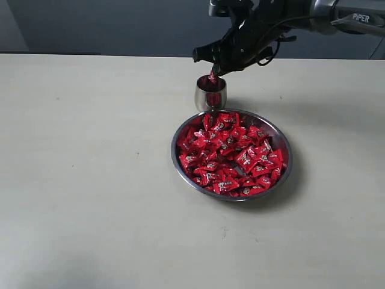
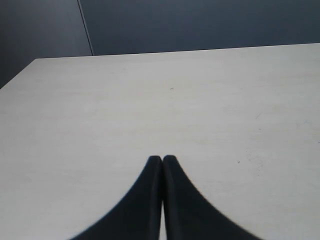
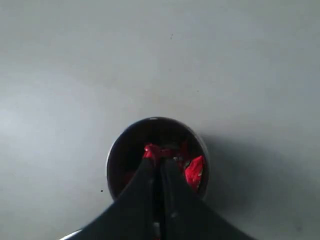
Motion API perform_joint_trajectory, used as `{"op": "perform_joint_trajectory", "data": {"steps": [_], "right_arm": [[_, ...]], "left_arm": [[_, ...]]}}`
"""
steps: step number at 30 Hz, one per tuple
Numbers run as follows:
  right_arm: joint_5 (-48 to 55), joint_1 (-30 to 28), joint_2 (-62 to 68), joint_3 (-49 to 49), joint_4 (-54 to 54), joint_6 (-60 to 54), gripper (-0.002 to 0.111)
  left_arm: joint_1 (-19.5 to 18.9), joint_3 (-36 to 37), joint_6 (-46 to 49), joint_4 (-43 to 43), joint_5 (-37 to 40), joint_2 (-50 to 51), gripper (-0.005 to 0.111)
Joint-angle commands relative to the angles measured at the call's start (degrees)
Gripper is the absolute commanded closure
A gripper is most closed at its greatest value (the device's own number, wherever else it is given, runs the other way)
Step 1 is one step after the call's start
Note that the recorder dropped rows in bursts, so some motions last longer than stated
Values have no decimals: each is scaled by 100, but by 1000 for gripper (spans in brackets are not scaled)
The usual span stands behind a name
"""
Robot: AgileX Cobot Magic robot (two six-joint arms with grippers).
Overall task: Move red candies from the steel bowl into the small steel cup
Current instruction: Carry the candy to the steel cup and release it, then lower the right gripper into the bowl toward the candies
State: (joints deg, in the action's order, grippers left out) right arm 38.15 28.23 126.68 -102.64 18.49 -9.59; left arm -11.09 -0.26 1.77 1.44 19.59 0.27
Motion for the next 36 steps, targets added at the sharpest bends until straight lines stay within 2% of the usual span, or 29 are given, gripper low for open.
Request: {"op": "perform_joint_trajectory", "data": {"steps": [1,4,8,10,14,20,24,28,32,34,36], "right_arm": [[-28,-16,-19,-61,-29,-119,109],[66,-16,-19,-61,-29,-139,99],[112,-16,-19,-61,-29,-139,70],[140,-16,-19,-61,-29,-139,63],[345,-16,-19,-61,-29,-139,69],[954,-16,-189,-26,6,-139,97],[835,-16,-613,255,18,-139,99],[101,-16,-1601,1455,69,-150,100],[-1771,-16,-2828,3715,394,-139,100],[-2111,-16,-3039,4449,416,-139,100],[-2115,-16,-3009,4754,446,-139,100]], "left_arm": [[38,26,-8,11,-45,-27,106],[38,26,-8,11,-45,-27,106],[38,26,-8,11,-45,-27,106],[38,26,-8,11,-45,-27,106],[38,26,-8,11,-45,-27,106],[38,26,-8,11,-45,-27,106],[38,26,-8,11,-45,-27,106],[38,26,-8,11,-45,-27,106],[38,26,-8,11,-45,-27,106],[38,26,-8,11,-45,-27,106],[38,26,-8,11,-45,-27,106]]}}
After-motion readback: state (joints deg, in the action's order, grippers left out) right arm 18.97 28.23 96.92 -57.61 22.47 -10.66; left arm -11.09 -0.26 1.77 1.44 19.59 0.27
